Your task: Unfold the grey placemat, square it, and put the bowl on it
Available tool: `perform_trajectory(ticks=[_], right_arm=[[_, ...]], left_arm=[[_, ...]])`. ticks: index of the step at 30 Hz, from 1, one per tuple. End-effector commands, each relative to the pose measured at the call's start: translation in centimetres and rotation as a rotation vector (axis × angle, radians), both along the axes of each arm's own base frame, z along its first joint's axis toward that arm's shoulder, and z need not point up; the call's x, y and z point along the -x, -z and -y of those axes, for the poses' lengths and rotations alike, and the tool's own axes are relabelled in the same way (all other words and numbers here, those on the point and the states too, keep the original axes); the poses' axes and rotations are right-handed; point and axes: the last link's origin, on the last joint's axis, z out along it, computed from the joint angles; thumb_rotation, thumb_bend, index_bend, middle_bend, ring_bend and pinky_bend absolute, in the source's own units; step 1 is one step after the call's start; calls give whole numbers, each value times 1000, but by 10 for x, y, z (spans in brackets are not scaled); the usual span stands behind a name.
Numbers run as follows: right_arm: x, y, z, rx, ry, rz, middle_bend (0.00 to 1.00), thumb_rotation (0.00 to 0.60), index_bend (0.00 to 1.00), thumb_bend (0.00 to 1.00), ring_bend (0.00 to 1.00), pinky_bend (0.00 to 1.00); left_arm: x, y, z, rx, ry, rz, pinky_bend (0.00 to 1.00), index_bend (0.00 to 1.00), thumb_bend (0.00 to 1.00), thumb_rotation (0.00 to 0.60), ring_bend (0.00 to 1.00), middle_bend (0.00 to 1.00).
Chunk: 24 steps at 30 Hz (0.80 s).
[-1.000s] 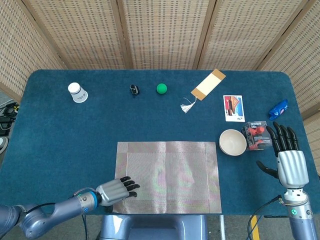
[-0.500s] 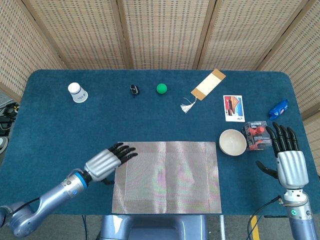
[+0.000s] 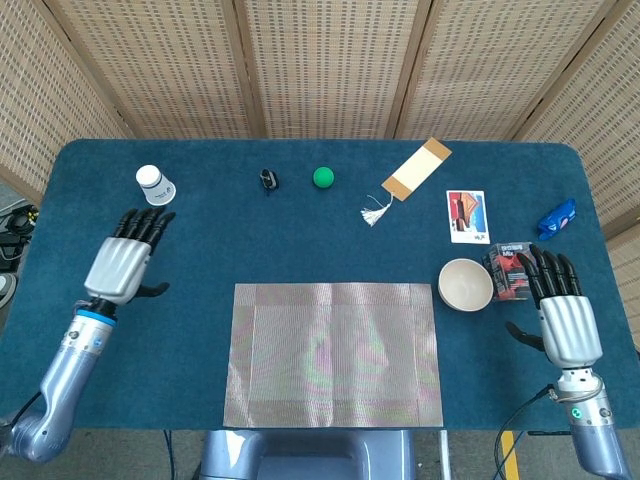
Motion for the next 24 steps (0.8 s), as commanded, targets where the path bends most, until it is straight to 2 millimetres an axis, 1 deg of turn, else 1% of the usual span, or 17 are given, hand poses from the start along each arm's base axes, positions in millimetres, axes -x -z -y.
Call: perform_trajectory(ticks=[1,5,8,12,18,24], right_arm=[[4,16,20,-95,12,-75,0,600,69,0,0,0],[8,28,34,-187,32,-130,0,600,91,0,0,0],[15,38,43,-248,52,-196,0,600,114,0,0,0],[22,51,47,-306,81,-218,0,600,138,0,0,0],[25,70,52,-355,91,-238,0,600,199,0,0,0],[25,86,61,-372,100,-244,0,600,296,0,0,0]], left_arm=[[20,-13,7,-78,-104,39,0,0,0,600,0,0],[30,-15,10,-84,-135,44,0,0,0,600,0,0],[36,-17,11,-91,-143,42,0,0,0,600,0,0],[35,-24,11,-121,-132,53,0,0,0,600,0,0],[36,-30,11,-130,-130,79,0,0,0,600,0,0],[38,-34,12,-131,-129,99,0,0,0,600,0,0]])
